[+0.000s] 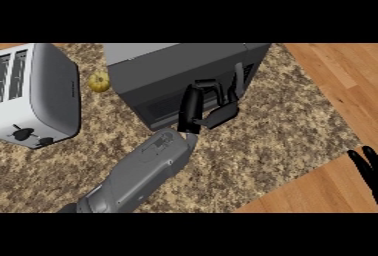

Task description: Pick up the milk, place it into the microwave and close the microwave

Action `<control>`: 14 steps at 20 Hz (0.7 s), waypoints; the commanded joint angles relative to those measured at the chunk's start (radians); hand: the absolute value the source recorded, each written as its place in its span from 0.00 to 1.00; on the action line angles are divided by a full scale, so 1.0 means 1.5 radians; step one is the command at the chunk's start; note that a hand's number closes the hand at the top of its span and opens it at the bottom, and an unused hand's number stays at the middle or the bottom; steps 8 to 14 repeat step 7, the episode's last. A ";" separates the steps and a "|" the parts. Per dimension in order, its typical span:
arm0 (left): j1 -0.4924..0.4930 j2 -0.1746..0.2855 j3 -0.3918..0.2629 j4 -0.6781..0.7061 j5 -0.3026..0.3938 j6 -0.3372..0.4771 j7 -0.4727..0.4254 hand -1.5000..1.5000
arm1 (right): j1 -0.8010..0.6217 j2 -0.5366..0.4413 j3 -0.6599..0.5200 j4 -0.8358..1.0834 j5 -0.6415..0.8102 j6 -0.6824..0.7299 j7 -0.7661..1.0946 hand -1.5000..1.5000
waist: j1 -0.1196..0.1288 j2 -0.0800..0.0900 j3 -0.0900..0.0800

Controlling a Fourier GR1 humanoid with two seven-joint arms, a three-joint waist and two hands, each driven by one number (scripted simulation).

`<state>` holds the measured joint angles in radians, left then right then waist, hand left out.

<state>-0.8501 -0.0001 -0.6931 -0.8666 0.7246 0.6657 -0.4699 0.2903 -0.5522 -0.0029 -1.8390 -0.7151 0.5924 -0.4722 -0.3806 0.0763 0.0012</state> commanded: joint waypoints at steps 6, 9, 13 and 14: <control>-0.055 0.000 0.019 0.065 0.023 -0.024 -0.004 1.00 | 0.017 -0.020 -0.008 -0.021 -0.030 0.029 0.006 0.00 | -0.012 0.012 -0.001; -0.063 0.000 0.020 0.062 0.029 -0.022 -0.002 1.00 | 0.020 -0.025 -0.007 -0.021 -0.031 0.036 0.009 0.00 | -0.010 0.009 0.000; -0.063 0.000 0.020 0.062 0.029 -0.022 -0.002 1.00 | 0.020 -0.025 -0.007 -0.021 -0.031 0.036 0.009 0.00 | -0.010 0.009 0.000; -0.063 0.000 0.020 0.062 0.029 -0.022 -0.002 1.00 | 0.020 -0.025 -0.007 -0.021 -0.031 0.036 0.009 0.00 | -0.010 0.009 0.000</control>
